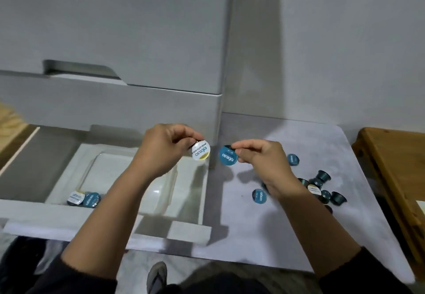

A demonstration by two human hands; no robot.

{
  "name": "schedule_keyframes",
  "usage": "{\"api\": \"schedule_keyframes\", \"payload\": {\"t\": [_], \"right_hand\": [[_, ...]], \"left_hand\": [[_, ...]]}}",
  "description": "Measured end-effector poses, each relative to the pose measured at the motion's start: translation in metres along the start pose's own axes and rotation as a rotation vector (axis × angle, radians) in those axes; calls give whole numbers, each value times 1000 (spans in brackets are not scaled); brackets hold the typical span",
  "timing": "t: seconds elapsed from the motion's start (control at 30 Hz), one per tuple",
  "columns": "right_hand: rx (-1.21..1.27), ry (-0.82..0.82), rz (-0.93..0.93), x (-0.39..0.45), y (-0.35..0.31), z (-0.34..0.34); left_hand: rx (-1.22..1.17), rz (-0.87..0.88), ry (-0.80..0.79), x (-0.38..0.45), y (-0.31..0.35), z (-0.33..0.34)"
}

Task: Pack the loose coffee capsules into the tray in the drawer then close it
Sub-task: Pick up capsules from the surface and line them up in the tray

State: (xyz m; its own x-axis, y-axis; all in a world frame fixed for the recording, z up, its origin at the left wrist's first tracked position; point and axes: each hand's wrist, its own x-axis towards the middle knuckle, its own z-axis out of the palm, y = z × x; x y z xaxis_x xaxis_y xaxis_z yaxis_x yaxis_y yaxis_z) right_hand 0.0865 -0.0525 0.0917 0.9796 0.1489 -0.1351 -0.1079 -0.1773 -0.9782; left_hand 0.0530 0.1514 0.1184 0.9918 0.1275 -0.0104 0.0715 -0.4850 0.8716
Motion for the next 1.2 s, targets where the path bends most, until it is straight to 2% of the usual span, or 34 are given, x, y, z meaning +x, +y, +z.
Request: {"api": "schedule_keyframes", "payload": {"t": [0.27, 0.4, 0.5, 0.67, 0.83, 1.2], "right_hand": [[-266, -302, 94, 22, 2, 144], [-389, -422, 134, 37, 15, 206], [-475, -453, 211, 44, 27, 234], [-548, -491, 275, 46, 45, 261], [-652, -561, 251, 45, 54, 269], [-707, -630, 350, 46, 57, 275]], "left_hand": [[367, -40, -250, 16, -106, -120], [408, -79, -424, 27, -155, -146], [425, -92, -553, 32, -182, -151], [443, -75, -677, 34, -208, -150], [467, -62, -756, 37, -217, -149], [483, -66, -808, 37, -224, -149]]}}
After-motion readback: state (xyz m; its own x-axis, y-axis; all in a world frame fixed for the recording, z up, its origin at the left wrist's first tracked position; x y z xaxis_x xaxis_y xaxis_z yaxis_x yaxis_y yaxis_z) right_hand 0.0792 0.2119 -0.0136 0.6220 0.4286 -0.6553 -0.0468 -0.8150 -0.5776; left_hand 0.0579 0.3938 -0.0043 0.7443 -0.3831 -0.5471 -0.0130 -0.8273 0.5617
